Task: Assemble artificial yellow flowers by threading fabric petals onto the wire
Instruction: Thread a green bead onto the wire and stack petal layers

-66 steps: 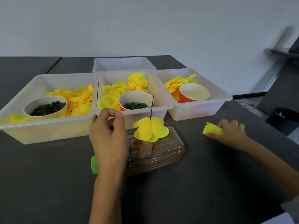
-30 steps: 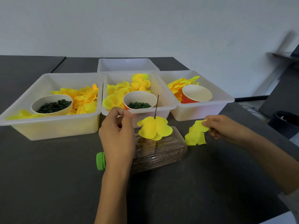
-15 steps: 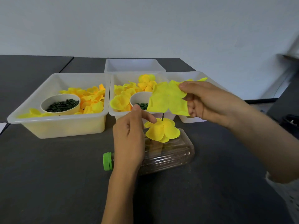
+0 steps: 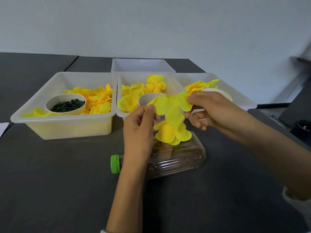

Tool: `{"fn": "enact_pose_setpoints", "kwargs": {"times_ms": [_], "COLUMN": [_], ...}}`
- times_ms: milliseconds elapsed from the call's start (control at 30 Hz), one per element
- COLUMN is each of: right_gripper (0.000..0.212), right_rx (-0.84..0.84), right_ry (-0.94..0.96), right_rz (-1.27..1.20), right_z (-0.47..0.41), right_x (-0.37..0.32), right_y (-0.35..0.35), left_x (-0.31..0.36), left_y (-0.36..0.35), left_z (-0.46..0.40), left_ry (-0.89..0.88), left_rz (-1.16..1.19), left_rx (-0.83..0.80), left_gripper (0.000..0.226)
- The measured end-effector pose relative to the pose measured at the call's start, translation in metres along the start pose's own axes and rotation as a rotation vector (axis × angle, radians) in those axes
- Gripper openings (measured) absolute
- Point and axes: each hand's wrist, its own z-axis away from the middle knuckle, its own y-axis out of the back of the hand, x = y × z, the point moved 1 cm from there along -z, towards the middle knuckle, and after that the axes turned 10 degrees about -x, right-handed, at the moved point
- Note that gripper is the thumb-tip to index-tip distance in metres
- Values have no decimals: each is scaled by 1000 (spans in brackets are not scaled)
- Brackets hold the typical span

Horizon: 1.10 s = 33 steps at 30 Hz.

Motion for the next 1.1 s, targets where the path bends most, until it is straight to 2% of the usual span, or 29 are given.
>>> {"fn": "enact_pose_setpoints", "kwargs": {"times_ms": [200, 367, 500, 700, 933, 1100], "right_gripper": [48, 34, 35, 35, 35, 34], "right_rx": [17, 81, 113, 91, 109, 117], "right_ry": [44, 98, 40, 57, 53, -4], "right_rz": [27, 33, 69, 62, 70, 23], "right_z": [2, -1, -3, -4, -1, 1], "right_x": [1, 5, 16, 20, 16, 17], "right_y": [6, 13, 12, 11, 11, 9], "left_x": [6, 6, 6, 2, -3, 2], "left_y": [-5, -6, -8, -7, -6, -8], "left_z": [-5, -9, -9, -7, -6, -7], "left_ry": [-50, -35, -7, 15, 58, 96], "left_rz": [-5, -10, -58, -88, -65, -50], "left_rx": [-13, -17, -35, -18, 4, -18], "left_gripper": [40, 42, 41, 45, 36, 48]}}
